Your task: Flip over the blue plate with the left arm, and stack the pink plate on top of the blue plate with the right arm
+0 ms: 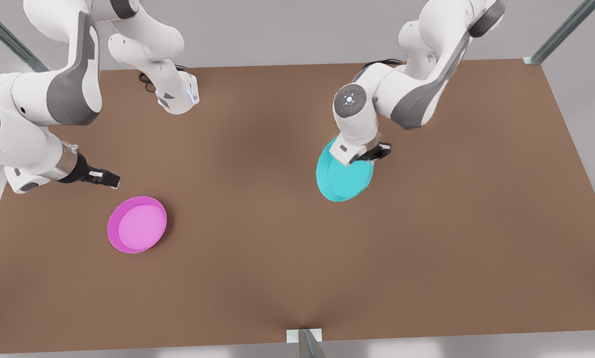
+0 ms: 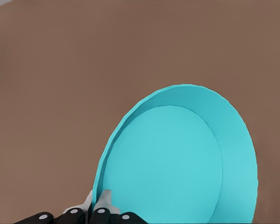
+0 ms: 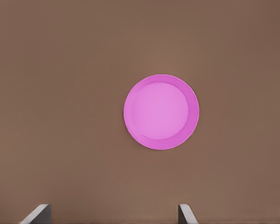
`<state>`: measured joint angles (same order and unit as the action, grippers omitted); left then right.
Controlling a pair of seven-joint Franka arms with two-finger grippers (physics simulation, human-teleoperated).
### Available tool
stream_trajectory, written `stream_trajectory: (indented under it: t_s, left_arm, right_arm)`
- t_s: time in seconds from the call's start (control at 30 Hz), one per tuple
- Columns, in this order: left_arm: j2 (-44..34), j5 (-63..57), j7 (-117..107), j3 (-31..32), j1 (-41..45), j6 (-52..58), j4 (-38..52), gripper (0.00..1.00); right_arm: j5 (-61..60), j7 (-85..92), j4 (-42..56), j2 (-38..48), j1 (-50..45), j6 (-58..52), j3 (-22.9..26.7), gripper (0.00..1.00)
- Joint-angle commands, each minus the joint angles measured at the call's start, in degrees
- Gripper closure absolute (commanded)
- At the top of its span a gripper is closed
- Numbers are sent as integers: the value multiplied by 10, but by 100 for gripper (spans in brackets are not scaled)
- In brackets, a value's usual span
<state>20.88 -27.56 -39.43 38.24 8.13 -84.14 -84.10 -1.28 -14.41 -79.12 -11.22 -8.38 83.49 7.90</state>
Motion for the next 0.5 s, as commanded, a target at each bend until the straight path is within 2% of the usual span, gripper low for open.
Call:
stream_trajectory:
  t_s: [0.0, 0.1, 0.2, 0.23, 0.27, 0.33, 0.37, 0.43, 0.47]
  left_arm:
    - [11, -103, -1, 0, 16, 1, 3, 79]
    - [30, -245, -1, -4, 84, 4, 12, 79]
    - [93, -398, -25, -7, 147, 40, 12, 79]
    - [114, -447, -34, -25, 181, 50, 16, 79]
    - [147, -475, -39, -72, 235, 64, 53, 79]
    - [234, -487, -41, -269, 399, 78, 146, 79]
    - [261, -487, -45, -330, 448, 85, 156, 79]
    - [296, -513, -59, -352, 467, 113, 158, 79]
    - [368, -533, -64, -400, 497, 147, 222, 79]
  right_arm:
    - [1, 0, 0, -3, -1, 0, 0, 0]
    - [1, -5, 0, -23, 23, 0, 4, 0]
    - [-2, 198, 40, -92, 41, -4, 9, 0]
    - [-6, 230, 41, -100, 57, -3, 6, 0]
    - [-6, 272, 39, -100, 59, -3, 7, 0]
    - [-5, 278, 36, -100, 67, -3, 7, 0]
    - [-4, 279, 29, -108, 75, -6, 7, 0]
    - [-2, 279, 8, -113, 84, 0, 7, 0]
    - [0, 279, 8, -127, 85, 2, 8, 0]
